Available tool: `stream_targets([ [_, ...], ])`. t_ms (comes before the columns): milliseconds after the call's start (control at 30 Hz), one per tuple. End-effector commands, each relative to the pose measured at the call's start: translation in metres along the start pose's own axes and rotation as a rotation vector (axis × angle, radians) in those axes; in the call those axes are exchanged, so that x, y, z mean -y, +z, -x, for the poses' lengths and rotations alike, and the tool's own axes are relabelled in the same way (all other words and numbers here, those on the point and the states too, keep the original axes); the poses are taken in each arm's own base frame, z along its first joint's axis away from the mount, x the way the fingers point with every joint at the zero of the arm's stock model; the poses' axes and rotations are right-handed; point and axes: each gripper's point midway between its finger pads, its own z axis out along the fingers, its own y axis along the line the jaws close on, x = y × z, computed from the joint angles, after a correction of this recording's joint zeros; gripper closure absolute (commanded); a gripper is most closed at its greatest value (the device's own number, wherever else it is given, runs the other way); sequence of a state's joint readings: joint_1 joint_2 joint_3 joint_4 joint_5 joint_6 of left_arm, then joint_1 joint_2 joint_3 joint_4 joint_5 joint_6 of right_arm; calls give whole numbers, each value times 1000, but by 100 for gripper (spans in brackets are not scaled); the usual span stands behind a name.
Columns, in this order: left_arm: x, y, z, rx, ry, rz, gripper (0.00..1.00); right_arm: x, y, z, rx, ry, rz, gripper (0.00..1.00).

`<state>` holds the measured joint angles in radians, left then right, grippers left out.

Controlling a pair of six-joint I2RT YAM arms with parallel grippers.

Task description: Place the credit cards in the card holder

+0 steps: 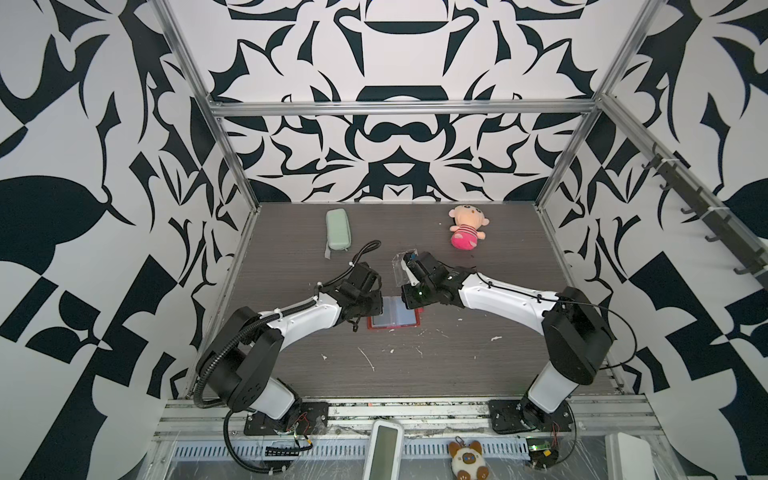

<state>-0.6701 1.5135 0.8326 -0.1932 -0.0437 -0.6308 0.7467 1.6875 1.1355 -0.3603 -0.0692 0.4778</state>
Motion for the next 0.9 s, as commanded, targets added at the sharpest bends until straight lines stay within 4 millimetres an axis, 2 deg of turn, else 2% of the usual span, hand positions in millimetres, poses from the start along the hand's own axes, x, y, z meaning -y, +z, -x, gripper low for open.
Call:
stream_targets([
  [0, 5, -5, 17, 10, 55, 36, 71, 12, -19, 18, 34, -6, -36, 77],
  [267, 27, 4, 55, -5, 98, 11, 69, 30, -34, 50, 60, 19, -52, 72],
  [433, 36, 16, 75, -23, 87, -29, 68, 41, -35, 72, 59, 34, -60, 68],
  [633, 45, 30, 95, -45, 66, -76, 66, 52, -30, 97, 53, 52, -55, 66],
  [867, 48, 49, 110, -88, 26, -126, 65, 61, -15, 112, 18, 68, -40, 65],
])
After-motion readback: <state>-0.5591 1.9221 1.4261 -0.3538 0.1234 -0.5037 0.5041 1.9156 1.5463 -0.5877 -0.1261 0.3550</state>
